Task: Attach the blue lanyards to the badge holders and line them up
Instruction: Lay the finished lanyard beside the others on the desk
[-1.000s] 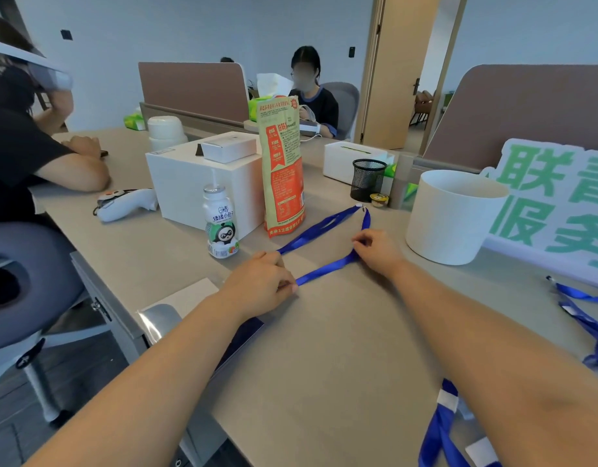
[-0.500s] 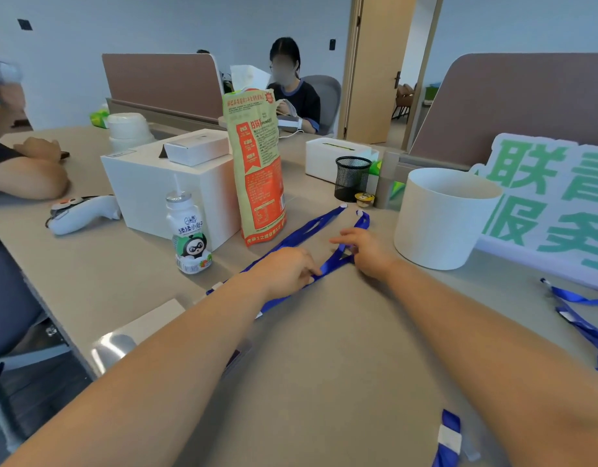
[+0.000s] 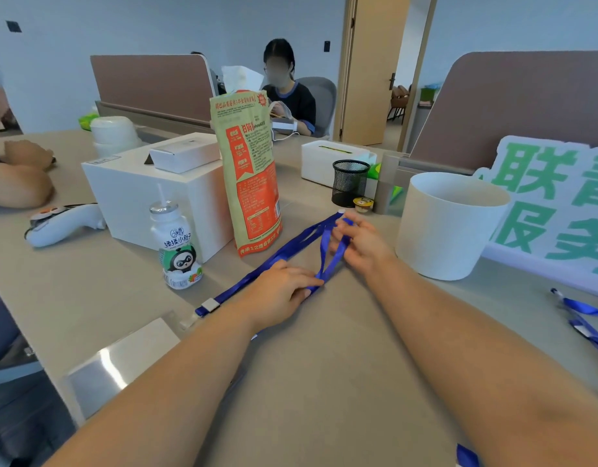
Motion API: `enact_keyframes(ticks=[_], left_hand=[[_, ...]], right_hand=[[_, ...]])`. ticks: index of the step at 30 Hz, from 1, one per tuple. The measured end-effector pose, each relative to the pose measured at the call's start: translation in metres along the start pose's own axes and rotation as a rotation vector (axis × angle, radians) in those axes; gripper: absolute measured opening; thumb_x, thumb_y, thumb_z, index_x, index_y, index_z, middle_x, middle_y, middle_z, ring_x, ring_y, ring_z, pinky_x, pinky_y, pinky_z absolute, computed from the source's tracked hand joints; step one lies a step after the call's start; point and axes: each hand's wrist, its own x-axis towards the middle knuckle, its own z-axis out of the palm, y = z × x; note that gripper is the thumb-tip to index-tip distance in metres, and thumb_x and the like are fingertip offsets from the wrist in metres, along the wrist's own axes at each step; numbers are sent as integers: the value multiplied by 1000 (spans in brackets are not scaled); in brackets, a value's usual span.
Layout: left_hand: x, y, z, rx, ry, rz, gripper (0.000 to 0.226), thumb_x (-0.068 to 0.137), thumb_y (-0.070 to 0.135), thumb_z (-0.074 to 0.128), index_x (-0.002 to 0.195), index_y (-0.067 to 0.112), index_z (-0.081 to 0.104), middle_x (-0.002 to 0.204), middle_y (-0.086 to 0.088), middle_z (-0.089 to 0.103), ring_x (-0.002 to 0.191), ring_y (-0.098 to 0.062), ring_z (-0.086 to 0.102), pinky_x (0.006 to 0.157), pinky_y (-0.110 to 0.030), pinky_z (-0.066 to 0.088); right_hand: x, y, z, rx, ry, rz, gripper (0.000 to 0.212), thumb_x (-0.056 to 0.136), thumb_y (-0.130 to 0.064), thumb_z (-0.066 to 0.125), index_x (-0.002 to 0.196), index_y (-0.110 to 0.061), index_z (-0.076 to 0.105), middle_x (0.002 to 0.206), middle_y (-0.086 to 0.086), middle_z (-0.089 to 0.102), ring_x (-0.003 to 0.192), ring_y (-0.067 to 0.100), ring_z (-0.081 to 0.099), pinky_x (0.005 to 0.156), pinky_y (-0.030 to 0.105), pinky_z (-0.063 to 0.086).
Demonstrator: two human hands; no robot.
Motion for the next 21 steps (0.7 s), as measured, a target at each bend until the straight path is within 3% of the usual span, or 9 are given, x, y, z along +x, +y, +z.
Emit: enact_keyframes(ticks=[2,5,7,9,11,13,16,18,21], left_hand=[[-1,-1,1,-23,17,-4,33,93,11,48,123,19,59,125,5,60,117,-14,50,101,-19,23],[-1,-1,2,-102,24,-53,34,94,16,48,127,23,55,114,9,60,116,-17,48,103,-29,32],[-2,0,2,-99,-12,-99,40,94,22,47,134,25,45,118,9,56,122,-17,42,105,-33,32],[-1,0,1,6,-77,-95,44,96,29,43,140,25,38,139,7,45,133,-16,32,110,-37,29],[0,1,-1,86,-134,-90,44,97,32,38,141,26,37,148,8,35,138,-14,25,112,-40,27],[0,2,-1,109,-149,-84,42,98,33,36,140,25,38,148,9,33,138,-12,24,112,-40,27],[0,3,0,126,-146,-83,42,98,32,35,140,24,38,148,10,34,137,-11,25,111,-40,28],[0,4,-1,114,-128,-106,43,98,29,36,141,26,36,148,10,35,137,-11,26,112,-41,29],[0,6,-3,112,-117,-137,42,98,23,36,140,26,38,147,10,36,137,-14,28,111,-41,30]], right_hand=[[6,-6,3,101,9,-49,30,90,12,42,108,-12,46,80,10,53,49,13,64,53,30,55],[11,-17,6,152,12,-109,31,91,11,42,112,-13,43,84,6,55,72,16,65,75,29,50],[13,-19,5,65,15,-92,33,90,11,43,113,-12,44,84,8,55,73,17,61,72,28,49],[19,-13,-3,-373,50,-78,36,86,14,47,115,-9,47,88,15,55,71,21,58,65,29,47],[21,-8,-13,-1020,85,-107,37,84,10,52,116,-9,54,112,15,56,94,25,59,75,29,47],[17,-7,-17,-1407,81,-202,34,87,-4,55,120,-13,56,131,7,48,116,22,51,88,26,42],[13,-7,-19,-1737,19,-285,42,94,-33,48,132,-17,47,145,9,33,131,24,37,107,34,31],[9,-6,-20,-1894,75,-296,52,95,-46,37,139,-19,38,151,9,23,137,28,27,110,40,25],[2,-5,-20,-1889,89,-338,51,97,-42,35,138,-11,38,147,12,33,131,30,36,107,39,32]])
